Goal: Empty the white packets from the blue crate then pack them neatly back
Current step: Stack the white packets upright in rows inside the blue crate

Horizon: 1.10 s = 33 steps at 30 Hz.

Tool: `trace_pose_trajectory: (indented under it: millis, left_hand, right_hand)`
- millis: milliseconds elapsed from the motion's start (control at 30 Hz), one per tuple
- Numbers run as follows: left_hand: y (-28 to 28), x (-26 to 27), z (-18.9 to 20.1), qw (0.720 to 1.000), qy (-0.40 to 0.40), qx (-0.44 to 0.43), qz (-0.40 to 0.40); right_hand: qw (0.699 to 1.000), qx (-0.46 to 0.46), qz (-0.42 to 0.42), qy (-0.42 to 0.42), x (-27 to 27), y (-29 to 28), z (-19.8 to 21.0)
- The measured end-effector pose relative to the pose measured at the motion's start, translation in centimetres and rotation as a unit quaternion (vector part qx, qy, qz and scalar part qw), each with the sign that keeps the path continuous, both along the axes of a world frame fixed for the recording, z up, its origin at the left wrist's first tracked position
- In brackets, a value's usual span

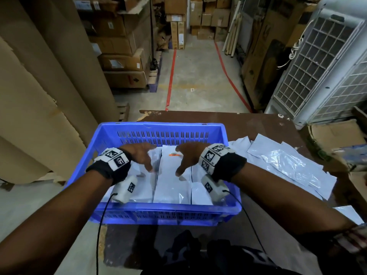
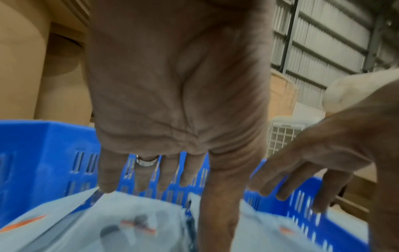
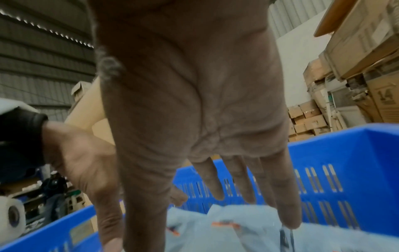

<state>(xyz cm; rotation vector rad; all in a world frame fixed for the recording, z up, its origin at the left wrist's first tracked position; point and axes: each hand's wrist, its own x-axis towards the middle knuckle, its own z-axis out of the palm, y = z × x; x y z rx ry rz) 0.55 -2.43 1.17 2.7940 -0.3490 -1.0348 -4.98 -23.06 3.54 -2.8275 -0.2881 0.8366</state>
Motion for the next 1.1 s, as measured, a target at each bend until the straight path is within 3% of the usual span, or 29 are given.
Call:
trace_pose_trajectory:
  millis: [200, 400, 633, 867, 1100]
  left_hand:
    - [-5.3, -1.3, 4.3, 0.982, -0.067, -0.176, -0.005]
    - [-13.6, -5.3, 6.0, 0.958, -0.094, -0.262, -0.065]
    - [-22.3, -9.0, 2.7, 0.952, -0.048, -0.287, -0.095]
    - [-30.7, -12.8, -0.7, 0.935, -0.009, -0.340, -0.102]
    - [-36.5, -15.4, -6.9, 0.947, -0.013, -0.312, -0.082]
  right_hand:
    - [0.995, 0.065, -0.048, -0.057, -1.4, -6.5, 2.5]
    - [0.974, 0.172, -0.122, -0.082, -5.8, -15.2, 4.4]
    - [0.943, 0.213, -0.244, -0.076, -12.7, -25.5, 0.7]
    - [0.924, 0.195, -0.328, 0.000, -19.7, -32.4, -4.3]
    - [0.908, 0.176, -0.381, 0.011, -24.7, -37.3, -11.1]
